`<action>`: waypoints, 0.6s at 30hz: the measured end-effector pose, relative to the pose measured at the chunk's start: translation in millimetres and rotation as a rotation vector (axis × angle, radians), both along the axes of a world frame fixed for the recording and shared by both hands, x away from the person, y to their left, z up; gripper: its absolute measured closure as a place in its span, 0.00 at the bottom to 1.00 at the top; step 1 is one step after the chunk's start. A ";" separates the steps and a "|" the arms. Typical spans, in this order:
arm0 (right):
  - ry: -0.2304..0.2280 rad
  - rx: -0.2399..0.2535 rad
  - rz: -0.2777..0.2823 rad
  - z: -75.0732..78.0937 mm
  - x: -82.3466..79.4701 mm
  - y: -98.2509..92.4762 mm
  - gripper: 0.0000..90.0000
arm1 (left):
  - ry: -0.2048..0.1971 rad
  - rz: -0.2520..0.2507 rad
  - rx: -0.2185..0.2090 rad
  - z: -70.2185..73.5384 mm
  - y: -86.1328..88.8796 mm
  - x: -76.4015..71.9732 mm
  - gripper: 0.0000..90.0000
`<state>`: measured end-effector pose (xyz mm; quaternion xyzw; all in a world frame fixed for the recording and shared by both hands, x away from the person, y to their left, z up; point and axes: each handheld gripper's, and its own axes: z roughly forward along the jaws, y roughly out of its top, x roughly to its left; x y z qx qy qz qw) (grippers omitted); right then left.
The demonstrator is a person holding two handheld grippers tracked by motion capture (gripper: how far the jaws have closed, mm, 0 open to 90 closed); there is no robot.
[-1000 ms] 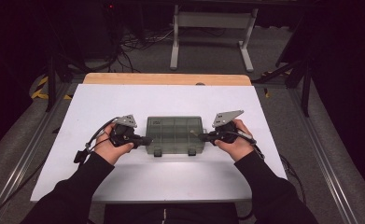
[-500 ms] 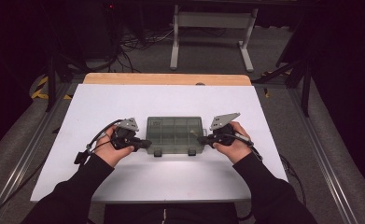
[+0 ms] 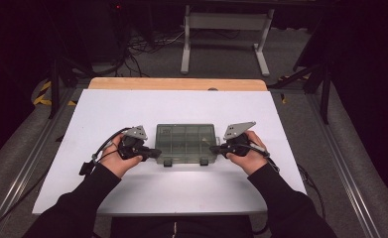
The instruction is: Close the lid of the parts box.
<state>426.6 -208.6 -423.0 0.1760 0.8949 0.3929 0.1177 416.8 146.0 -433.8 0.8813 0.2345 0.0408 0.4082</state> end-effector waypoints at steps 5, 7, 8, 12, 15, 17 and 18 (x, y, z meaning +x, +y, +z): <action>-0.009 -0.032 0.001 -4.1 -0.8 1.0 1.00 | -0.002 0.003 0.026 -4.3 -0.3 1.7 1.00; -0.011 -0.021 0.003 -5.1 -1.5 1.4 1.00 | -0.003 0.001 0.021 -4.7 0.5 2.1 1.00; -0.012 -0.024 0.003 -5.0 -1.8 1.6 1.00 | -0.006 0.004 0.021 -5.0 0.3 1.2 1.00; -0.009 -0.019 0.002 -5.2 -1.2 1.1 1.00 | -0.017 0.003 0.029 -4.8 -0.1 0.8 1.00; -0.008 -0.017 0.001 -5.4 -1.1 0.8 1.00 | -0.015 0.007 0.027 -4.8 0.3 1.1 1.00; -0.009 -0.017 0.000 -5.5 -1.3 0.8 1.00 | -0.016 0.010 0.029 -4.7 0.1 0.6 1.00; -0.011 -0.017 0.000 -5.5 -1.5 0.9 1.00 | -0.022 0.008 0.029 -4.7 -0.2 0.6 1.00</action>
